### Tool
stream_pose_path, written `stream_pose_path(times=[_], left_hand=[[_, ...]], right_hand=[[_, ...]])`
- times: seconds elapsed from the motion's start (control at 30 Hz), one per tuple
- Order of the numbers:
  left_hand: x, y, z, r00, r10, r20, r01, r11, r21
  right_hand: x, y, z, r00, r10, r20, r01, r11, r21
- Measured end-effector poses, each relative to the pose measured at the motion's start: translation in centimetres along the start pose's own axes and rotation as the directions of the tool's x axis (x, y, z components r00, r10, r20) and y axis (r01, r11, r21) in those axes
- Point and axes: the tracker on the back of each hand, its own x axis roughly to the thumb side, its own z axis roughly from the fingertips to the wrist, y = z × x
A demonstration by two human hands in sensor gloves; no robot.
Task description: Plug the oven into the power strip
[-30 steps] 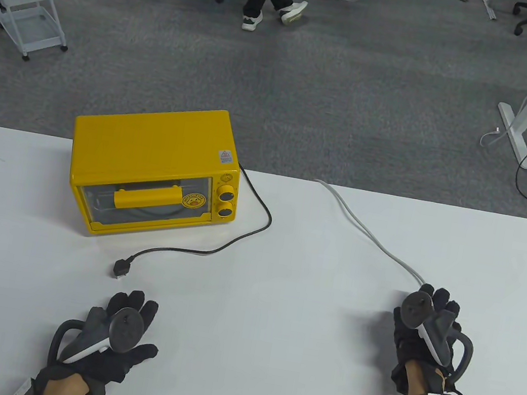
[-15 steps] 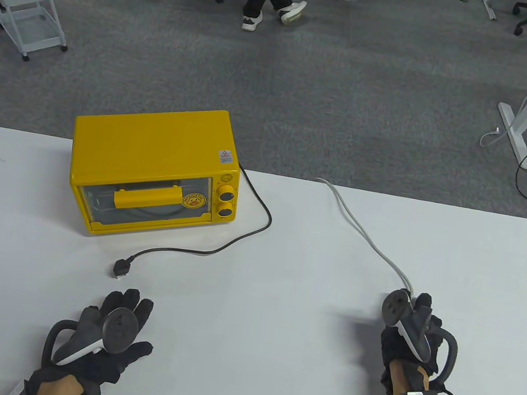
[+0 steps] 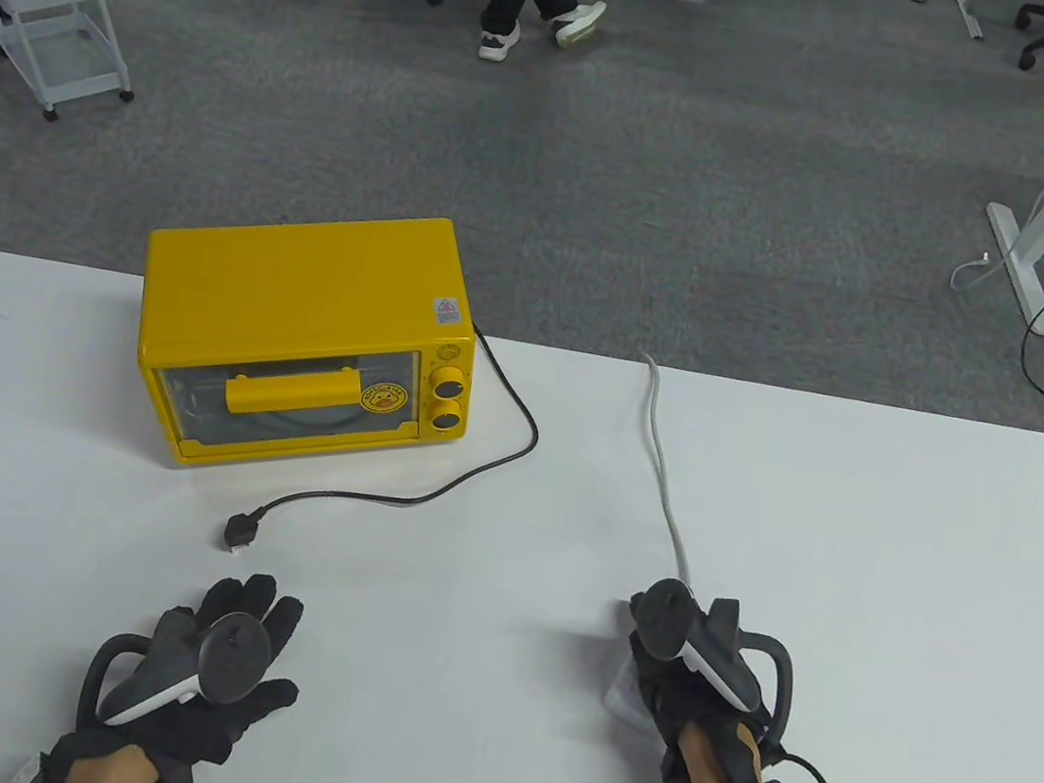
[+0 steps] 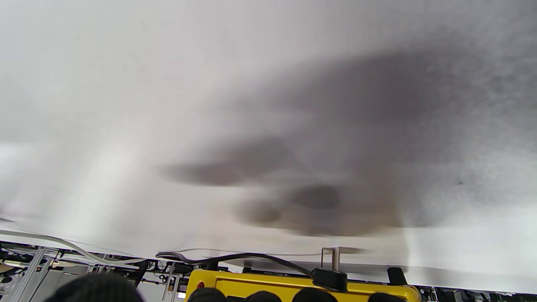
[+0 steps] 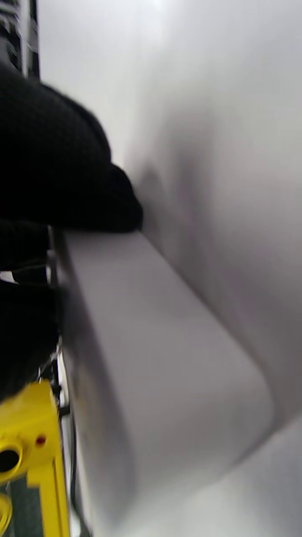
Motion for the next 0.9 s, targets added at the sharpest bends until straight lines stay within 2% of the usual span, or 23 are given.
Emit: stream_pose_path(times=[0.2, 0.4, 0.67, 0.9], left_hand=[[0.1, -0.1, 0.1, 1.0, -0.012, -0.005, 0.012, 1.0, -0.003], [-0.9, 0.1, -0.1, 0.999, 0.031, -0.042, -0.031, 1.0, 0.003], [-5.2, 1.5, -0.2, 0.969, 0.207, -0.132, -0.194, 0.976, 0.104], [-8.2, 1.8, -0.7, 0.936, 0.283, -0.207, -0.248, 0.952, 0.181]], right_hand=[[3.6, 0.6, 1.4, 0.993, -0.085, 0.083, 0.077, 0.993, 0.09], [6.6, 1.0, 2.9, 0.99, -0.053, 0.128, 0.034, 0.989, 0.146], [10.7, 1.5, 4.7, 0.982, -0.023, 0.19, -0.001, 0.992, 0.123], [14.4, 2.1, 5.7, 0.97, 0.133, 0.202, -0.135, 0.991, -0.002]])
